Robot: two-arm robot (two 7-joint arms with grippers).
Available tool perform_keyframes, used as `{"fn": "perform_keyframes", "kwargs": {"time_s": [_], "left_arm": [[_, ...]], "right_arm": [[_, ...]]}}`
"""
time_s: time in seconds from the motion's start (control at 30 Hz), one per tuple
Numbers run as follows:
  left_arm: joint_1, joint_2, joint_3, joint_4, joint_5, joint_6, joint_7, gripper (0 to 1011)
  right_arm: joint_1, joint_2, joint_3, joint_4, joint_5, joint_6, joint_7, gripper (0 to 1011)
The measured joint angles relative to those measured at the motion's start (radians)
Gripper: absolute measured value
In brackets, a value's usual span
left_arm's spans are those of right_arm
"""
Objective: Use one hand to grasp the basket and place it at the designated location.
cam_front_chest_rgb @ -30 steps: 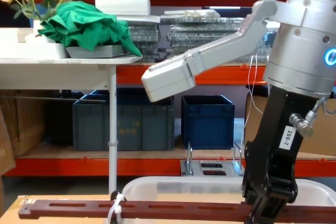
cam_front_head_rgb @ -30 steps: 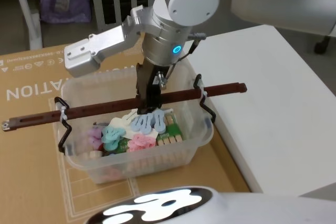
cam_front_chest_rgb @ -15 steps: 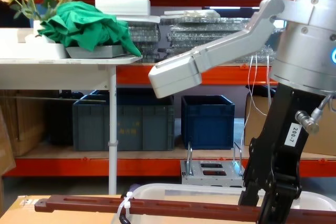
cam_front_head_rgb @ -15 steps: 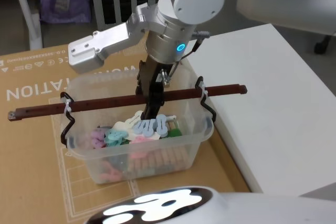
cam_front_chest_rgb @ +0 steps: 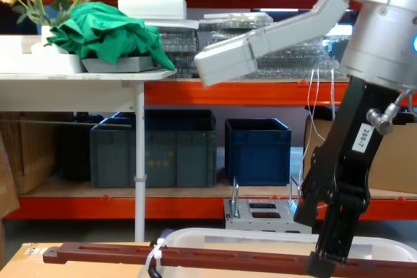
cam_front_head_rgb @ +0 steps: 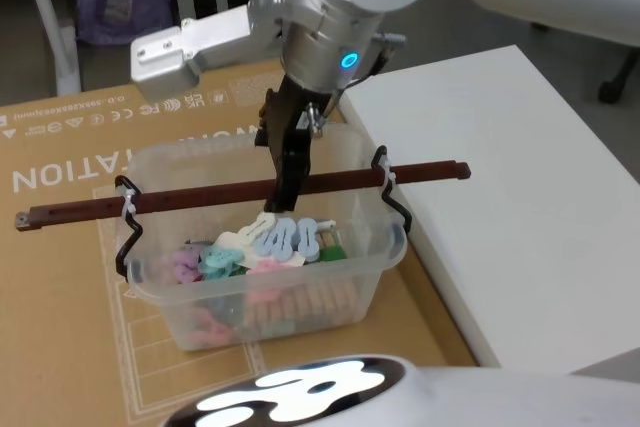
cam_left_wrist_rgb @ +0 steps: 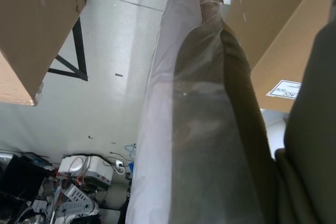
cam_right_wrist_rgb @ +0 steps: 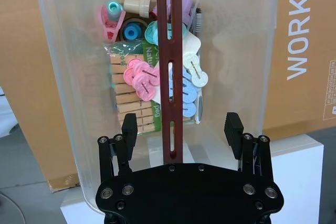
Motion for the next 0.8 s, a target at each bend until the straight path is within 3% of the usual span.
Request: {"fn": "perform_keyframes", "kwargs": {"time_s": [0.8], "left_arm": [[0.0, 0.0, 0.0, 0.0, 0.0, 0.0, 0.0, 0]], "right_arm": [[0.027, 0.032, 0.068, 0.016, 0.083, 0.002, 0.014, 1000]]}}
